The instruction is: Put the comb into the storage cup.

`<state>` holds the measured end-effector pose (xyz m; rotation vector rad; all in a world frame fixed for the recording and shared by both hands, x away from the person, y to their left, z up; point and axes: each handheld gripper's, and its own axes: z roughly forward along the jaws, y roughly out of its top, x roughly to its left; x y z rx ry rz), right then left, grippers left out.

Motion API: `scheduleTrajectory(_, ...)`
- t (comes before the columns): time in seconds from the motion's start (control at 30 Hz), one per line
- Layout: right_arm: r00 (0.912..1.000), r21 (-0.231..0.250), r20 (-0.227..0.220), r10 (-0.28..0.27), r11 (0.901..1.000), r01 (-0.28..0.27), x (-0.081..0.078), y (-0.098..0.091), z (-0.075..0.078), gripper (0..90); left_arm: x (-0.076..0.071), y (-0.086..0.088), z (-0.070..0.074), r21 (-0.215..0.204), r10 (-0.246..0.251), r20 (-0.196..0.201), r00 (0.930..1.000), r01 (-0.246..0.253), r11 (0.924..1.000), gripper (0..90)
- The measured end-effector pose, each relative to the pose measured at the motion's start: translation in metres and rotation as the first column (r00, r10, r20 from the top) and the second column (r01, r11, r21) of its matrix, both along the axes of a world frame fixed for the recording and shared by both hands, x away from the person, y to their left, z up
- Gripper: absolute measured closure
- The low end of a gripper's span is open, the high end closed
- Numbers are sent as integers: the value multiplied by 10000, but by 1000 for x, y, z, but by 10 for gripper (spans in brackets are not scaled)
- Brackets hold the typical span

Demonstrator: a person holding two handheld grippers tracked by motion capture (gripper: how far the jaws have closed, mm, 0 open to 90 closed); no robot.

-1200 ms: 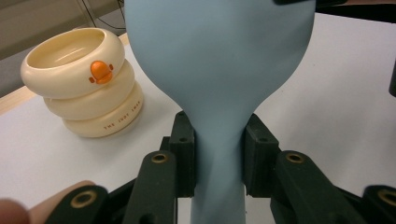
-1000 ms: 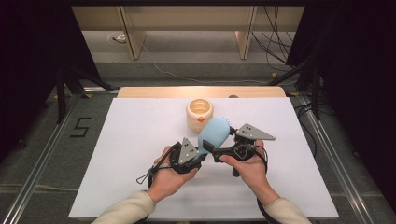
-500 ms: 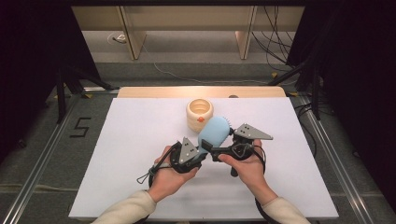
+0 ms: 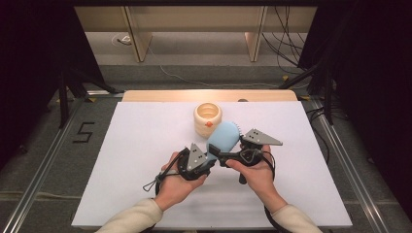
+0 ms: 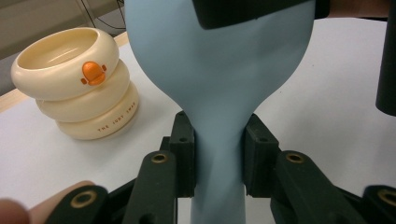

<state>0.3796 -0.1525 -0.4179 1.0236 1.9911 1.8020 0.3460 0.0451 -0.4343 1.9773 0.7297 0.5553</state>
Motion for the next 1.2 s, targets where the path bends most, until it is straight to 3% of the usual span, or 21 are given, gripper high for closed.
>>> scheduleTrajectory(0.4,9999,119,-97,-42,9999,43,0,0,-2,192,0,0,-1,15,-4,-8,10000,4,10000,693)
scheduleTrajectory(0.77,9997,164,-205,-132,9998,135,0,-2,-4,358,0,0,-1,-6,-5,6,10000,5,10000,693)
scheduleTrajectory(1.2,9980,596,-508,384,9976,-353,-1,-2,-2,466,0,-1,-2,-24,-27,156,9999,28,10000,692)
